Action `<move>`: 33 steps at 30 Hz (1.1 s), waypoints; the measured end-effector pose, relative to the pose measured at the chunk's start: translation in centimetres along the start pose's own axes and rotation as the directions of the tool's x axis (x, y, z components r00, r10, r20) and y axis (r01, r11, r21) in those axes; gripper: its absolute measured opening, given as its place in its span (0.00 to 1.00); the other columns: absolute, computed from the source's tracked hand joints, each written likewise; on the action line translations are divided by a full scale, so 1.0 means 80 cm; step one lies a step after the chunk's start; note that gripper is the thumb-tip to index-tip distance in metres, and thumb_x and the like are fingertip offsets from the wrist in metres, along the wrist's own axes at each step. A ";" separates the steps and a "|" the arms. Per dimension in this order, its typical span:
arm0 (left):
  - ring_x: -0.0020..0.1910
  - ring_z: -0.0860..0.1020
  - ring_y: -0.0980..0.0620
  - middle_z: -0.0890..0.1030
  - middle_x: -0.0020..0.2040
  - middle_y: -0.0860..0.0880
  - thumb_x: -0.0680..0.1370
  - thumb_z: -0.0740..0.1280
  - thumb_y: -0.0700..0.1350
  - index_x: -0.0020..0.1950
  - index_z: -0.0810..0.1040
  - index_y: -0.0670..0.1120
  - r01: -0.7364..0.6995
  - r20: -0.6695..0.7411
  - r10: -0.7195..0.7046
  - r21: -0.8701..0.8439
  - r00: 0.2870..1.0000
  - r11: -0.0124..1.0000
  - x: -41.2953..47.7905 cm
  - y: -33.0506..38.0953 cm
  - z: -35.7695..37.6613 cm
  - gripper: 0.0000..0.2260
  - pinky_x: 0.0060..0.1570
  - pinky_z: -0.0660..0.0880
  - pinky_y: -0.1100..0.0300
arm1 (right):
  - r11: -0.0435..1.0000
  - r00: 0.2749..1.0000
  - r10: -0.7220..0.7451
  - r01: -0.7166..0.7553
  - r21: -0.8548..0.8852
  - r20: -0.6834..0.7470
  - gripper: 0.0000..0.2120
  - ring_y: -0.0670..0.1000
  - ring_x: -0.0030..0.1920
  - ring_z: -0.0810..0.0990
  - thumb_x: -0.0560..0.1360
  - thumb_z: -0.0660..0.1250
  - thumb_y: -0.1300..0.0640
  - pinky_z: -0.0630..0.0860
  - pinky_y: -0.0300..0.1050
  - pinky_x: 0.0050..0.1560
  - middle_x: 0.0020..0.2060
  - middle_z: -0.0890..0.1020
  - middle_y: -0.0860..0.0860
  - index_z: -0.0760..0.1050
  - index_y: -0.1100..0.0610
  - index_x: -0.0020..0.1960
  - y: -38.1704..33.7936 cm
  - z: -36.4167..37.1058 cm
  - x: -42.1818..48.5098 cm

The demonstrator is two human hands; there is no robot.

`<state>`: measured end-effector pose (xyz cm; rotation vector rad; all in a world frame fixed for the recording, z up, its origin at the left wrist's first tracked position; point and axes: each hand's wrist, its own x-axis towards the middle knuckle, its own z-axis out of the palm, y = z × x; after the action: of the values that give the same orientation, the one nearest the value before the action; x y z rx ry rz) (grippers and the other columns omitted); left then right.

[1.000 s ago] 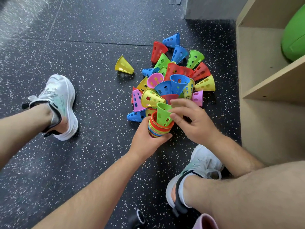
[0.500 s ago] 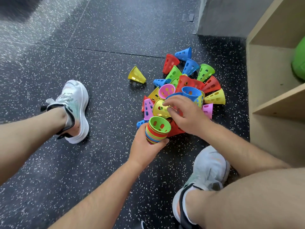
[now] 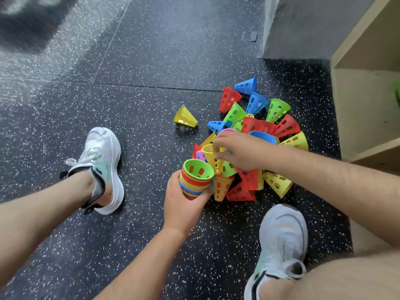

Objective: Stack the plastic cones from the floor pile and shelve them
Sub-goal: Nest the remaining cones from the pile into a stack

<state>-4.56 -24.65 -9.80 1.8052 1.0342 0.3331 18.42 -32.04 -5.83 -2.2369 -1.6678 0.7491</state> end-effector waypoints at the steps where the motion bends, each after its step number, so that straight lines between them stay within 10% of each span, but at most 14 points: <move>1: 0.56 0.81 0.52 0.80 0.56 0.56 0.64 0.79 0.60 0.58 0.73 0.64 -0.009 -0.008 0.009 0.006 1.000 1.000 0.007 0.002 -0.001 0.26 0.57 0.78 0.44 | 0.999 0.999 0.002 0.001 0.051 -0.052 0.07 0.52 0.55 0.75 0.80 0.66 0.50 0.72 0.51 0.57 0.52 0.76 0.49 0.77 0.52 0.53 0.000 -0.008 0.000; 13: 0.52 0.81 0.48 0.80 0.53 0.53 0.63 0.80 0.61 0.56 0.73 0.63 -0.023 -0.029 0.022 -0.034 0.999 0.999 0.091 0.048 0.020 0.26 0.53 0.80 0.42 | 0.943 0.855 0.050 0.131 0.307 -0.517 0.05 0.43 0.61 0.74 0.80 0.67 0.53 0.68 0.35 0.62 0.58 0.76 0.49 0.78 0.54 0.52 0.003 -0.061 0.018; 28: 0.46 0.83 0.50 0.83 0.50 0.49 0.62 0.80 0.57 0.53 0.76 0.56 0.131 -0.082 -0.142 -0.121 0.986 0.984 0.105 0.036 -0.010 0.24 0.50 0.81 0.49 | 0.897 0.988 -0.028 0.093 0.432 -0.155 0.12 0.41 0.50 0.77 0.82 0.62 0.48 0.74 0.41 0.54 0.52 0.79 0.44 0.75 0.51 0.62 -0.031 -0.023 0.081; 33: 0.46 0.82 0.51 0.83 0.49 0.50 0.62 0.83 0.54 0.53 0.76 0.54 0.179 -0.094 -0.188 -0.094 0.978 0.979 0.108 0.012 -0.033 0.25 0.48 0.78 0.55 | 0.985 0.992 0.043 -0.023 0.169 -0.120 0.17 0.55 0.62 0.76 0.82 0.59 0.53 0.72 0.54 0.63 0.64 0.77 0.52 0.69 0.49 0.70 -0.009 -0.005 0.159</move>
<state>-0.54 -16.48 -9.61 1.6160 1.2310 0.3534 20.71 -19.78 -8.33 -2.1525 -1.4579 0.7146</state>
